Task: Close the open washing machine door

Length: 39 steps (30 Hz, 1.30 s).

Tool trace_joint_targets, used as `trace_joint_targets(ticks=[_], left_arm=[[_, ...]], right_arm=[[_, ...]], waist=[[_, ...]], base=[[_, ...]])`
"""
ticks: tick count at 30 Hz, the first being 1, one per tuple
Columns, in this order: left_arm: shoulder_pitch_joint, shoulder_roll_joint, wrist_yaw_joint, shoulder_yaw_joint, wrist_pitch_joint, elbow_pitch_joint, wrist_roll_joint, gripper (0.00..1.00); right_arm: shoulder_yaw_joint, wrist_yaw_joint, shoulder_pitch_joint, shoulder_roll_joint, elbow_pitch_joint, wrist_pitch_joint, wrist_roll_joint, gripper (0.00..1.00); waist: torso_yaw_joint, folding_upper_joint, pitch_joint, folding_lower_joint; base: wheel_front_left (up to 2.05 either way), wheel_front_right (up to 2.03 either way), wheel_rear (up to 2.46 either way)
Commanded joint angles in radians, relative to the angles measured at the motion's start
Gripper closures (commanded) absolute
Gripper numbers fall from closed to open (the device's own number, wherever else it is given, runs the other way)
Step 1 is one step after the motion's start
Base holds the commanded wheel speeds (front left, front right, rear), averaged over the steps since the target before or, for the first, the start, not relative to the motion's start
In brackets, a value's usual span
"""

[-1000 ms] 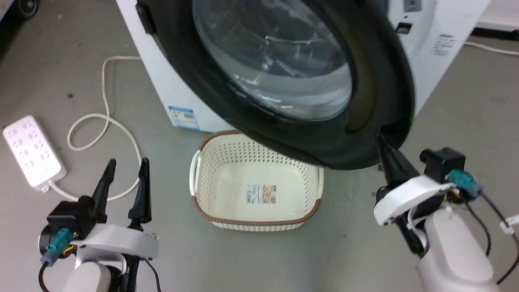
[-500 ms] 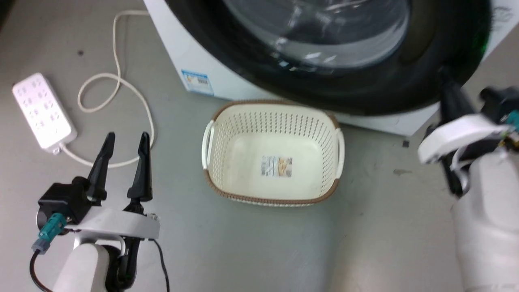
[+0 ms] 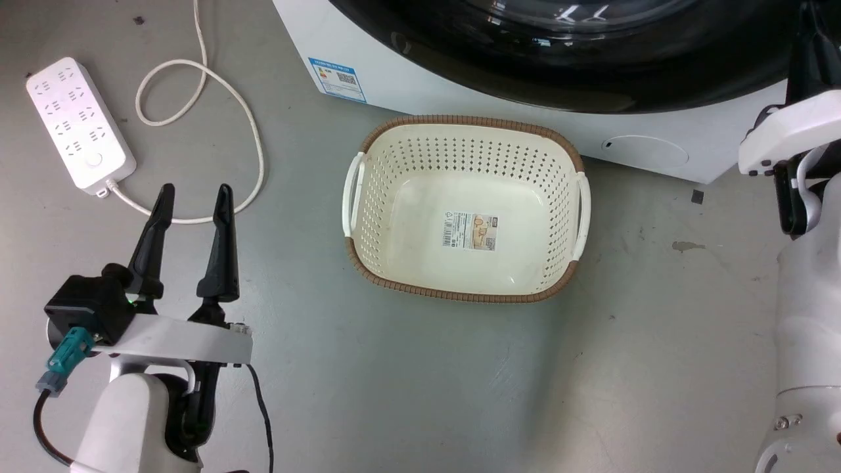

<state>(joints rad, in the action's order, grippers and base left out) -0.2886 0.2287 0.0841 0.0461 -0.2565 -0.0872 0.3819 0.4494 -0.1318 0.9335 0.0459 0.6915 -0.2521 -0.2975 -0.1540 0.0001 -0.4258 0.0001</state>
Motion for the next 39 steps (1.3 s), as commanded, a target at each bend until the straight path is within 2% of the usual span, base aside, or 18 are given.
trace_joint_targets(ticks=[1,5,9,15,21,22,30,39], left_arm=[[-0.014,-0.007,0.007,-0.006,-0.005,-0.003,-0.008,0.00],[-0.006,-0.018,0.013,-0.027,-0.005,-0.014,-0.024,0.00],[0.022,-0.029,0.012,-0.059,-0.005,-0.014,-0.045,0.00],[0.073,-0.051,0.002,-0.082,-0.005,-0.016,-0.079,0.00],[0.117,-0.066,-0.008,-0.083,-0.005,-0.028,-0.100,0.00],[0.141,-0.072,-0.014,-0.080,-0.005,-0.038,-0.105,0.00],[0.201,-0.084,-0.029,-0.064,0.009,-0.061,-0.105,0.00],[0.233,-0.084,-0.039,-0.049,0.026,-0.049,-0.107,0.00]], right_arm=[[0.007,0.001,0.023,0.004,0.003,-0.005,-0.003,1.00],[0.005,0.001,0.018,0.004,-0.001,-0.009,0.021,1.00],[-0.050,0.001,-0.055,0.004,-0.149,-0.009,0.127,1.00],[-0.137,0.001,-0.280,0.004,-0.347,-0.009,0.243,1.00],[-0.254,0.001,-0.521,0.004,-0.435,-0.010,0.305,1.00],[-0.305,0.001,-0.623,0.004,-0.455,-0.010,0.331,1.00],[-0.364,0.001,-0.804,0.004,-0.462,0.003,0.381,1.00],[-0.367,0.001,-0.885,0.004,-0.486,0.011,0.388,1.00]], waist=[[0.002,-0.0001,0.002,-0.0001],[0.027,-0.0001,0.038,-0.0001],[0.078,-0.0001,0.104,-0.0001],[0.155,-0.0001,0.213,-0.0001],[0.211,-0.0001,0.293,-0.0001],[0.234,-0.0001,0.327,-0.0001],[0.264,-0.0001,0.402,-0.0001],[0.265,-0.0001,0.422,-0.0001]], base=[[0.00,0.00,0.00],[0.00,0.00,0.00],[0.00,0.00,0.00],[0.00,0.00,0.00],[0.00,0.00,0.00],[0.00,0.00,0.00],[0.00,0.00,0.00],[0.00,0.00,0.00]])
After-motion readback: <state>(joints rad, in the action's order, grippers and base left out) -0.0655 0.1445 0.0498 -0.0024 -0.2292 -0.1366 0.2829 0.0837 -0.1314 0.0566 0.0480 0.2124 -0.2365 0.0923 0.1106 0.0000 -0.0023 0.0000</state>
